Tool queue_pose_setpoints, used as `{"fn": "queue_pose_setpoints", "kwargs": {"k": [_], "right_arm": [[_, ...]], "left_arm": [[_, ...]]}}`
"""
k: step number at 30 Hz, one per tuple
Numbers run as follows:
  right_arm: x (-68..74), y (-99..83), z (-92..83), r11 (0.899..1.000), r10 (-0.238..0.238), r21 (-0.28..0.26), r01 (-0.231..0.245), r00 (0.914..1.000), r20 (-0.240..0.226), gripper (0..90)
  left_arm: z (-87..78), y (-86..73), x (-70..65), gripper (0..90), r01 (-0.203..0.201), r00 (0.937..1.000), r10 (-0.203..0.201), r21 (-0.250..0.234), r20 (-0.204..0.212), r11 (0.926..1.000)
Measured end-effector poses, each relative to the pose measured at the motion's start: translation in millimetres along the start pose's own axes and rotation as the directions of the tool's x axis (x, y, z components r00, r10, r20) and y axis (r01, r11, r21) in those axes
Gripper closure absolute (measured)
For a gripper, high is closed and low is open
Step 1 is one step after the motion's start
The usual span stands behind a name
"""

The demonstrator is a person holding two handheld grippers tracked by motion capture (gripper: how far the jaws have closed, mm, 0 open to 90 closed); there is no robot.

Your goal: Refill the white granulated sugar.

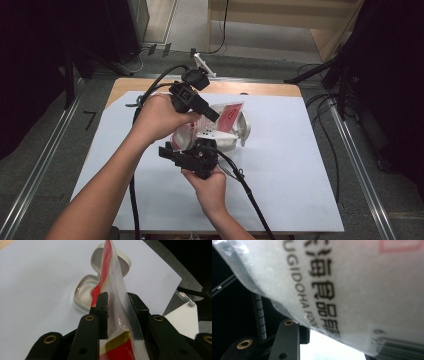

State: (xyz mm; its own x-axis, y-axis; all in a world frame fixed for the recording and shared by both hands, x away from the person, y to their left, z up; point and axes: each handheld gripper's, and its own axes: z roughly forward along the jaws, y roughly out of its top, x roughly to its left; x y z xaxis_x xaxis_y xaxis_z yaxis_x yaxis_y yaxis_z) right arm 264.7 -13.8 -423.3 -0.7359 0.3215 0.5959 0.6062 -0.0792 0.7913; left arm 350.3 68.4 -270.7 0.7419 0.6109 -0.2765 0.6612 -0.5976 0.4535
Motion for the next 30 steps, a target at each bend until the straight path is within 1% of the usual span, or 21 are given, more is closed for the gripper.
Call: {"fn": "queue_pose_setpoints", "kwargs": {"k": [1, 3, 4, 7, 10, 13, 15, 19, 21, 22, 23, 25, 26, 27, 28, 29, 30], "right_arm": [[0.0, 0.1, 0.1, 1.0, 0.002, -0.001, -0.002, 1.0, -0.008, 58.1], [0.3, -0.1, 0.1, 1.0, -0.001, -0.001, 0.001, 0.9999, -0.017, 59.0], [0.7, -0.4, -0.1, 1.0, -0.012, 0.002, 0.012, 0.9999, -0.01, 61.5], [3.1, -1.0, -0.5, 0.999, -0.033, 0.004, 0.033, 0.9994, 0.003, 62.2], [3.2, -1.8, 0.4, 0.999, -0.037, 0.007, 0.037, 0.9993, 0.0, 62.5], [2.7, -2.2, 0.3, 0.998, -0.056, 0.011, 0.056, 0.9983, 0.013, 62.9], [2.7, -3.1, 0.9, 0.998, -0.06, 0.011, 0.06, 0.998, 0.017, 63.0], [3.5, -5.8, 1.4, 0.996, -0.088, 0.016, 0.087, 0.9957, 0.029, 63.6], [3.2, -6.3, 1.3, 0.995, -0.095, 0.02, 0.094, 0.995, 0.032, 63.7], [3.0, -6.5, 1.3, 0.995, -0.099, 0.019, 0.099, 0.9945, 0.033, 63.7], [2.9, -6.7, 1.4, 0.995, -0.102, 0.018, 0.102, 0.9942, 0.033, 63.7], [2.1, -7.2, 1.6, 0.994, -0.107, 0.016, 0.106, 0.9938, 0.03, 63.7], [1.7, -7.4, 1.3, 0.994, -0.112, 0.017, 0.112, 0.9932, 0.031, 63.7], [1.6, -7.8, 0.9, 0.992, -0.122, 0.015, 0.122, 0.9918, 0.037, 63.8], [1.3, -8.0, 0.5, 0.992, -0.126, 0.016, 0.125, 0.9913, 0.039, 63.8], [1.1, -8.1, 0.3, 0.992, -0.126, 0.018, 0.125, 0.9913, 0.039, 63.9], [1.2, -8.3, 0.2, 0.992, -0.128, 0.021, 0.127, 0.991, 0.04, 64.0]], "left_arm": [[-0.3, 0.0, 0.2, 73.4, 0.0, 1.0, 0.0, 0.002, 0.0, 1.0], [-1.4, -0.7, 1.1, 73.5, 0.001, 1.0, -0.001, 0.003, 0.003, 1.0], [-2.0, -1.2, 1.9, 73.6, 0.008, 1.0, -0.008, 0.0, 0.006, 1.0], [-2.6, -2.3, 2.9, 74.1, 0.014, 0.9999, -0.014, 0.002, 0.01, 0.9999], [-2.6, -3.3, 2.8, 74.2, 0.015, 0.9999, -0.015, 0.002, 0.004, 0.9999], [-3.1, -4.1, 4.9, 74.6, 0.024, 0.9997, -0.024, 0.002, 0.007, 0.9997], [-2.2, -4.5, 5.4, 75.1, 0.03, 0.9995, -0.03, 0.006, 0.008, 0.9995], [-1.0, -5.6, 6.4, 77.6, 0.063, 0.998, -0.063, 0.005, 0.009, 0.998], [-0.9, -6.0, 8.0, 79.1, 0.065, 0.9978, -0.065, 0.006, 0.009, 0.9978], [-1.1, -6.1, 8.4, 80.9, 0.072, 0.9973, -0.072, 0.008, 0.015, 0.9974], [-1.1, -6.2, 8.8, 80.9, 0.073, 0.9972, -0.074, 0.007, 0.016, 0.9973], [-1.2, -6.9, 9.1, 81.0, 0.092, 0.9956, -0.092, -0.001, 0.017, 0.9958], [-1.5, -7.0, 10.5, 80.8, 0.085, 0.9962, -0.085, -0.008, 0.015, 0.9963], [-1.9, -7.5, 11.5, 80.5, 0.091, 0.9957, -0.091, -0.011, 0.015, 0.9957], [-2.1, -7.6, 12.0, 80.3, 0.093, 0.9956, -0.093, -0.011, 0.014, 0.9956], [-1.2, -7.8, 11.7, 80.1, 0.106, 0.9942, -0.106, -0.02, 0.017, 0.9941], [-1.0, -8.1, 12.0, 79.6, 0.107, 0.9941, -0.107, -0.021, 0.017, 0.994]]}}
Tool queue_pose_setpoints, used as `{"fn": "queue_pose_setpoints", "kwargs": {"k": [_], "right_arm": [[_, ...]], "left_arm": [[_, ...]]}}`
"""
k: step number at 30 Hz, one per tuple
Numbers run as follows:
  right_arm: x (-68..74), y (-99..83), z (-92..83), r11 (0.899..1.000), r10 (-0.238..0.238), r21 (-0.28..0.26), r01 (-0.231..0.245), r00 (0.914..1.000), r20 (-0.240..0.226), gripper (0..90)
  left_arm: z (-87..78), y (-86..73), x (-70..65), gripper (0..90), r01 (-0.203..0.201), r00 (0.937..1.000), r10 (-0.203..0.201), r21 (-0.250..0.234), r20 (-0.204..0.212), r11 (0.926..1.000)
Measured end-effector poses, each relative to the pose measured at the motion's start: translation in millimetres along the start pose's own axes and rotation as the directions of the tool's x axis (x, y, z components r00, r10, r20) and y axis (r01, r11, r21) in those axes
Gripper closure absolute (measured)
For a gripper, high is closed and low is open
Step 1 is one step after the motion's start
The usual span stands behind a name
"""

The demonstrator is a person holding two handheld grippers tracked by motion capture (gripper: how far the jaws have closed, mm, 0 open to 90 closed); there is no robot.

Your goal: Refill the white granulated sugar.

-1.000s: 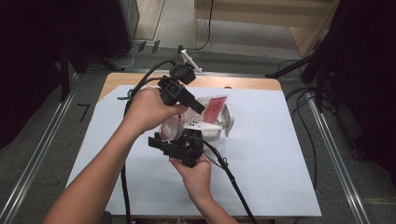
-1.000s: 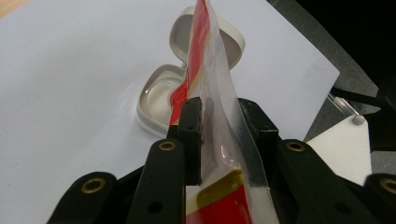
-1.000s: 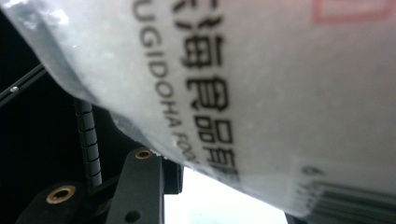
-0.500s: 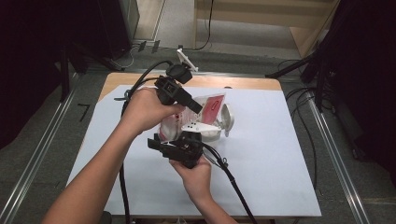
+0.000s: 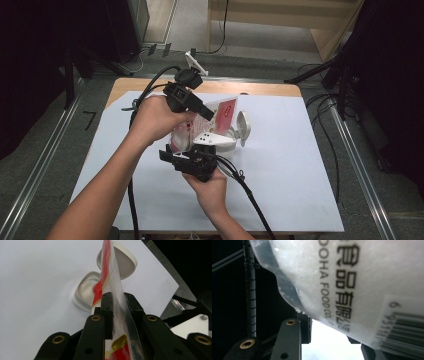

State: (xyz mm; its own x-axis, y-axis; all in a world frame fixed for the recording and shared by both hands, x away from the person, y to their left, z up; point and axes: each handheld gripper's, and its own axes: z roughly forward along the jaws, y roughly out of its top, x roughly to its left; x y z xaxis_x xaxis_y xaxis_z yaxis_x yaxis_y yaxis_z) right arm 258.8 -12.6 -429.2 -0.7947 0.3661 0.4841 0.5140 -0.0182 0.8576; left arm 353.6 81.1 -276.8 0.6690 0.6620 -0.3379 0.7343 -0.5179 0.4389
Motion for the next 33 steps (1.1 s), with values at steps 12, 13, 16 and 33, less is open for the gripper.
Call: {"fn": "queue_pose_setpoints", "kwargs": {"k": [12, 13, 16, 33], "right_arm": [[-0.3, 8.1, -5.9, 0.996, 0.083, -0.012, -0.084, 0.9948, -0.058, 63.1], [0.1, 9.1, -6.1, 0.996, 0.084, -0.013, -0.085, 0.9944, -0.064, 62.5], [-3.9, 10.1, -6.6, 0.992, 0.121, -0.011, -0.122, 0.9897, -0.077, 61.3], [-1.6, 10.8, -7.8, 0.997, 0.073, 0.002, -0.073, 0.9967, -0.035, 62.3]], "left_arm": [[-3.2, 4.5, -1.4, 70.4, -0.005, 1.0, 0.005, -0.002, 0.006, 1.0], [-3.2, 5.7, -2.5, 70.3, -0.01, 0.9999, 0.01, -0.002, 0.0, 0.9999], [-1.2, 7.8, -2.0, 70.2, -0.016, 0.9999, 0.016, 0.012, -0.003, 0.9998], [-2.0, 7.3, -1.7, 70.6, -0.019, 0.9998, 0.019, 0.009, -0.003, 0.9998]]}}
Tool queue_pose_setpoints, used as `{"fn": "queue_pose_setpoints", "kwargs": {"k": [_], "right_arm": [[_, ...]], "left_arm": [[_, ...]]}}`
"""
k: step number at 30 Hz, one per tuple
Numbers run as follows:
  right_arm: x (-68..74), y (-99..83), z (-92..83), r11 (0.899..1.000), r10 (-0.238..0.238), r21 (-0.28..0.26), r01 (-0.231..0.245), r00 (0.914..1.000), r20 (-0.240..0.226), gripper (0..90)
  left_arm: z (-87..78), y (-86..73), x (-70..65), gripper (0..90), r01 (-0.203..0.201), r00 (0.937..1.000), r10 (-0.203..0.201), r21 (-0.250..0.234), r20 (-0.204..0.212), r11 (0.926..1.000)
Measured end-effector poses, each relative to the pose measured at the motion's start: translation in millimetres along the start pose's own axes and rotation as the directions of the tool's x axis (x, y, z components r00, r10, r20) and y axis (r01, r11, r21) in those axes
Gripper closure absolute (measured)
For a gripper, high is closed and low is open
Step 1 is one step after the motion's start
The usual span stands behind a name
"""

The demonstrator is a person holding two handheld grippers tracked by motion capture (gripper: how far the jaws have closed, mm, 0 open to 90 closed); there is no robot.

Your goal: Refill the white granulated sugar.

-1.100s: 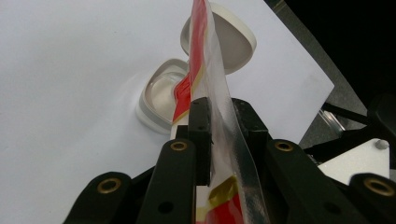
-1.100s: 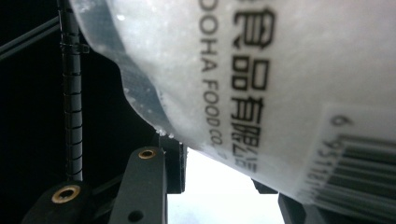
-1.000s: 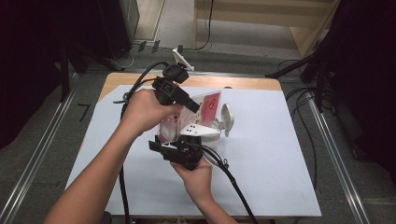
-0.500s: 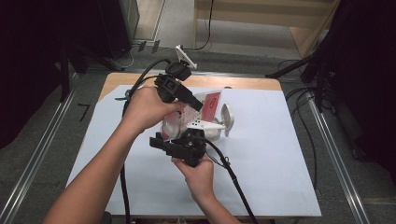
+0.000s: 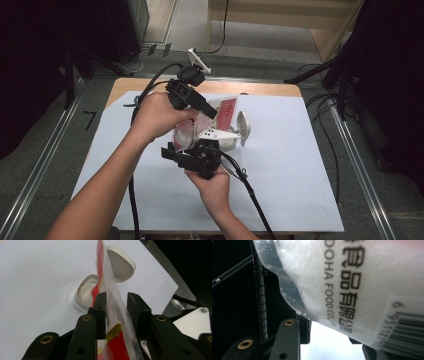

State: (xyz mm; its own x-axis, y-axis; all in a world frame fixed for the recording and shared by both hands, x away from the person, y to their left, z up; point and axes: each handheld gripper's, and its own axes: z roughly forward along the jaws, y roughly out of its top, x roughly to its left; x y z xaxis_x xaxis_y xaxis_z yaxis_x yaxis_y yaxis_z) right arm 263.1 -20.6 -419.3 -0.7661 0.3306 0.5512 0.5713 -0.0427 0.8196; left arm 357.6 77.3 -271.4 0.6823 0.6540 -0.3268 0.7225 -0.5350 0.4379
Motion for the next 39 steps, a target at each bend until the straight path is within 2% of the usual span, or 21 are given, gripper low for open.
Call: {"fn": "queue_pose_setpoints", "kwargs": {"k": [9, 16, 20, 25, 36, 39], "right_arm": [[-1.6, -2.8, 3.4, 1.0, -0.013, 0.02, 0.013, 0.9998, 0.017, 62.9], [-0.1, -2.9, 3.0, 0.999, -0.026, 0.021, 0.025, 0.9995, 0.021, 63.1], [-3.4, -3.3, 2.6, 1.0, 0.015, 0.012, -0.015, 0.9999, -0.004, 63.0], [-2.1, -2.4, 1.7, 1.0, 0.027, -0.001, -0.027, 0.9996, -0.008, 63.0], [0.7, -2.3, 2.2, 1.0, -0.014, 0.002, 0.014, 0.9999, 0.007, 60.5], [0.6, -3.2, 3.4, 1.0, 0.0, 0.002, 0.0, 1.0, 0.001, 58.9]], "left_arm": [[2.8, -4.3, 2.2, 71.3, 0.009, 1.0, -0.009, 0.001, 0.002, 1.0], [2.5, -5.1, 2.6, 71.3, -0.006, 1.0, 0.006, -0.003, 0.0, 1.0], [2.3, -4.8, 2.4, 71.1, -0.009, 1.0, 0.009, -0.001, 0.001, 1.0], [1.4, -4.5, 1.0, 70.9, -0.016, 0.9999, 0.016, -0.01, 0.003, 0.9998], [1.3, -4.4, -1.4, 71.8, -0.023, 0.9997, 0.023, -0.011, -0.003, 0.9997], [2.5, -4.3, -1.9, 72.0, -0.031, 0.9995, 0.031, -0.002, -0.008, 0.9995]]}}
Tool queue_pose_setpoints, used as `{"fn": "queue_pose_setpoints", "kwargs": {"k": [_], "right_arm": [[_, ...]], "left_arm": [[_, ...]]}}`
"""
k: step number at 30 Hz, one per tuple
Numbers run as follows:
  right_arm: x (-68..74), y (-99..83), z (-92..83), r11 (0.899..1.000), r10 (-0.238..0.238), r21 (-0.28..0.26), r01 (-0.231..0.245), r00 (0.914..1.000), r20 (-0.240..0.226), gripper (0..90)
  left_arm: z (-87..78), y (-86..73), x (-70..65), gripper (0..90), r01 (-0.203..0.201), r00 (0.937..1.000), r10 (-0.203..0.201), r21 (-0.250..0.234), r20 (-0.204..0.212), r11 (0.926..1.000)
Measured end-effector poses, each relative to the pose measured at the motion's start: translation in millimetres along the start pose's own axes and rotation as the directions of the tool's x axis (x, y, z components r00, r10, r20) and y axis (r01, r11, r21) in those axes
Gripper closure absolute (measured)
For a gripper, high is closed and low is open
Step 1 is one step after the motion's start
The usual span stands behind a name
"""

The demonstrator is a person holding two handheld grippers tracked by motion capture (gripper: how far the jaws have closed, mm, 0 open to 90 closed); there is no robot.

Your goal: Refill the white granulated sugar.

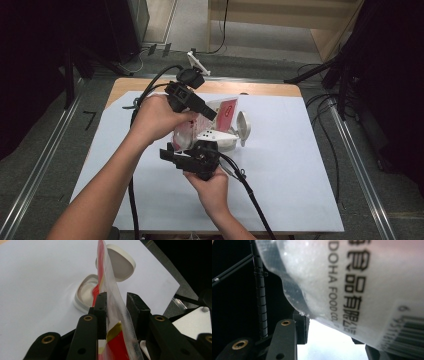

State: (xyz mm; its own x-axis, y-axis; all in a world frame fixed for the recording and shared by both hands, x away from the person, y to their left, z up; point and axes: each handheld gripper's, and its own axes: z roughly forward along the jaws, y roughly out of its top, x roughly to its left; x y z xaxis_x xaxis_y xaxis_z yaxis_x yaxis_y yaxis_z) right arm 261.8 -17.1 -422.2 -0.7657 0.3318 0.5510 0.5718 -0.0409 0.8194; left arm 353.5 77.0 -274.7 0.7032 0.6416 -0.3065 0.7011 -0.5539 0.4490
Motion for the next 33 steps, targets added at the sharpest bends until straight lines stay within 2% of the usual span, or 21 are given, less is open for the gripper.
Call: {"fn": "queue_pose_setpoints", "kwargs": {"k": [1, 5, 8, 12, 13, 17, 21, 23, 25, 27, 28, 30, 32, 33], "right_arm": [[-0.1, -0.1, 0.0, 1.0, 0.001, 0.0, -0.001, 1.0, 0.006, 62.0], [0.5, 1.2, -2.0, 1.0, -0.014, 0.003, 0.014, 0.9998, 0.016, 62.9], [1.1, -0.5, -1.4, 0.999, -0.032, 0.009, 0.032, 0.9992, 0.022, 63.6], [0.3, -3.7, -1.0, 0.999, -0.046, 0.005, 0.046, 0.9984, 0.032, 64.1], [0.6, -4.3, -0.9, 0.999, -0.049, 0.004, 0.049, 0.9983, 0.033, 64.1], [2.1, -3.5, -1.3, 0.998, -0.06, 0.0, 0.06, 0.9979, 0.026, 64.4], [2.6, -2.5, -1.4, 0.999, -0.037, -0.005, 0.037, 0.9993, 0.006, 64.5], [6.1, -0.4, -4.0, 0.999, -0.05, -0.012, 0.05, 0.9986, 0.018, 64.6], [10.2, 0.6, -6.5, 0.997, -0.07, -0.022, 0.07, 0.9974, 0.018, 65.2], [9.0, 1.1, -6.1, 0.998, -0.053, -0.015, 0.054, 0.9985, 0.015, 64.9], [7.5, 1.5, -4.7, 0.999, -0.046, 0.0, 0.046, 0.9988, 0.018, 64.0], [4.5, 2.5, -3.1, 0.999, -0.033, 0.017, 0.033, 0.9992, 0.022, 61.3], [2.3, 4.2, -3.7, 0.999, -0.022, 0.032, 0.022, 0.9996, 0.019, 61.9], [2.0, 4.6, -4.2, 0.999, -0.027, 0.035, 0.027, 0.9994, 0.022, 62.3]], "left_arm": [[-0.3, 0.0, -0.1, 72.1, -0.001, 1.0, 0.001, 0.0, 0.003, 1.0], [-0.7, -0.3, -0.6, 72.7, 0.001, 1.0, -0.001, -0.011, 0.003, 0.9999], [0.2, -0.3, 0.2, 73.6, 0.003, 0.9999, -0.003, 0.004, -0.011, 1.0], [1.1, -2.1, 2.2, 76.0, 0.016, 0.9999, -0.016, -0.004, -0.005, 0.9999], [1.2, -2.2, 2.3, 76.5, 0.033, 0.9994, -0.033, -0.009, -0.003, 0.9994], [-1.1, -2.1, 6.4, 76.9, 0.052, 0.9987, -0.052, -0.012, -0.006, 0.9986], [-3.0, -0.7, 3.4, 76.7, 0.032, 0.9994, -0.032, -0.008, -0.008, 0.9995], [-5.7, 1.6, 1.4, 76.5, 0.027, 0.9996, -0.027, -0.009, -0.002, 0.9996], [-4.0, 4.5, -2.2, 76.3, 0.026, 0.9988, -0.026, -0.003, -0.042, 0.9997], [-0.9, 6.1, -3.4, 76.3, 0.031, 0.9988, -0.03, 0.011, -0.038, 0.9995], [-0.5, 6.7, -3.1, 76.4, 0.016, 0.9992, -0.015, 0.029, -0.038, 0.9995], [2.8, 7.3, -6.0, 76.6, 0.02, 0.9993, -0.019, 0.019, -0.033, 0.9996], [4.0, 8.5, -7.0, 76.6, 0.011, 0.9993, -0.01, 0.02, -0.036, 0.9997], [5.0, 9.2, -7.7, 76.6, 0.019, 0.9994, -0.018, 0.013, -0.029, 0.9997]]}}
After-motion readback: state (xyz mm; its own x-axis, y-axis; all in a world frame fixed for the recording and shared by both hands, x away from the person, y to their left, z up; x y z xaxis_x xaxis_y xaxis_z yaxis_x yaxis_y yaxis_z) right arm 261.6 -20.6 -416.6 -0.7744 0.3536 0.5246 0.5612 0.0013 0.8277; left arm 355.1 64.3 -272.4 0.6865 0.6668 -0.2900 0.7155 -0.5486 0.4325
